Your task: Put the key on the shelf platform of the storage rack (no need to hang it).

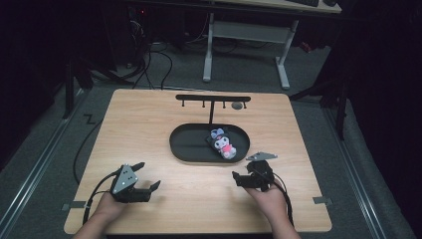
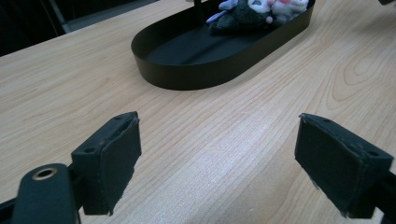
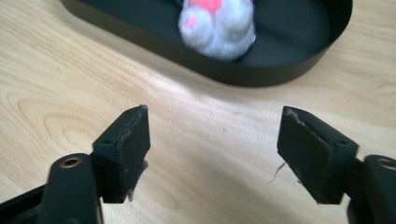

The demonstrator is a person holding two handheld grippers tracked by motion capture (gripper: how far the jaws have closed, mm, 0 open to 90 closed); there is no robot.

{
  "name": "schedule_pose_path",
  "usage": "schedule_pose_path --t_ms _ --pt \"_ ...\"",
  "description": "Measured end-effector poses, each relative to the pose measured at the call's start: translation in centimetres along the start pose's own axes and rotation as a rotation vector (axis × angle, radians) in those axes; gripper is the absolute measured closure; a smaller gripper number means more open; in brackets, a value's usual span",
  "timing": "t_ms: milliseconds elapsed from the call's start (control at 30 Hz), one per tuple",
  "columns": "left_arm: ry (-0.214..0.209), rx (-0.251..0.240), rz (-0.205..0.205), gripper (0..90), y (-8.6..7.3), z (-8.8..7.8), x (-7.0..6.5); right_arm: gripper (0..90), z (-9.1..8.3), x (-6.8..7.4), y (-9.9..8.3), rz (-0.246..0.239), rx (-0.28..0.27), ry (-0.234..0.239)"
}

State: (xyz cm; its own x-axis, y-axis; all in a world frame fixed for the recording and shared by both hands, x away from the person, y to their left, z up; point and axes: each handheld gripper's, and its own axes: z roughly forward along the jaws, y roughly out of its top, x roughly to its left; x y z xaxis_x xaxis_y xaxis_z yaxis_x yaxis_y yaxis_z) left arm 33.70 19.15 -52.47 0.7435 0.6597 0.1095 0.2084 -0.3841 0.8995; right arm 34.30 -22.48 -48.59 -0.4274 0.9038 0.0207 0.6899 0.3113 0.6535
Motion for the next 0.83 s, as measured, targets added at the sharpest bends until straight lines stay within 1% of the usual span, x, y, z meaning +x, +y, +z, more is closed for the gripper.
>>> schedule_pose_path --t_ms 133,233,267,300,333,367,400,467,567,833 --pt "0.001 0.000 0.000 15.4 0.0 0.0 0.0 24.8 -0.1 0.5 -1.9 0.026 -0.040 0.015" --pt "0.001 -0.002 -0.001 15.4 0.0 0.0 0.0 23.3 -0.2 1.2 -3.1 0.018 -0.074 0.003" --pt "0.000 -0.003 -0.003 15.4 0.0 0.0 0.1 23.2 -0.2 1.4 -3.6 0.010 -0.091 -0.005" --pt "-0.001 -0.001 -0.004 15.4 0.0 0.0 0.1 23.4 -0.4 1.7 -4.2 0.001 -0.121 -0.020" --pt "-0.002 -0.001 -0.004 15.4 0.0 0.0 0.1 24.0 -0.4 1.9 -4.7 0.008 -0.141 -0.022" --pt "-0.003 -0.002 -0.003 15.4 0.0 0.0 0.1 23.9 -0.4 2.0 -5.0 0.010 -0.149 -0.020" --pt "-0.003 -0.003 -0.002 15.4 0.0 0.0 0.0 23.5 -0.4 2.2 -5.2 0.010 -0.145 -0.019" --pt "-0.003 -0.002 0.001 15.4 0.0 0.0 0.0 22.9 -0.2 2.3 -5.3 -0.005 -0.134 -0.017" --pt "-0.001 0.001 0.000 15.4 0.0 0.1 0.0 23.2 -0.2 2.0 -5.3 0.014 -0.156 -0.013" --pt "-0.001 0.004 0.003 15.4 0.0 0.0 0.0 22.9 -0.1 1.9 -5.3 0.009 -0.160 -0.011"
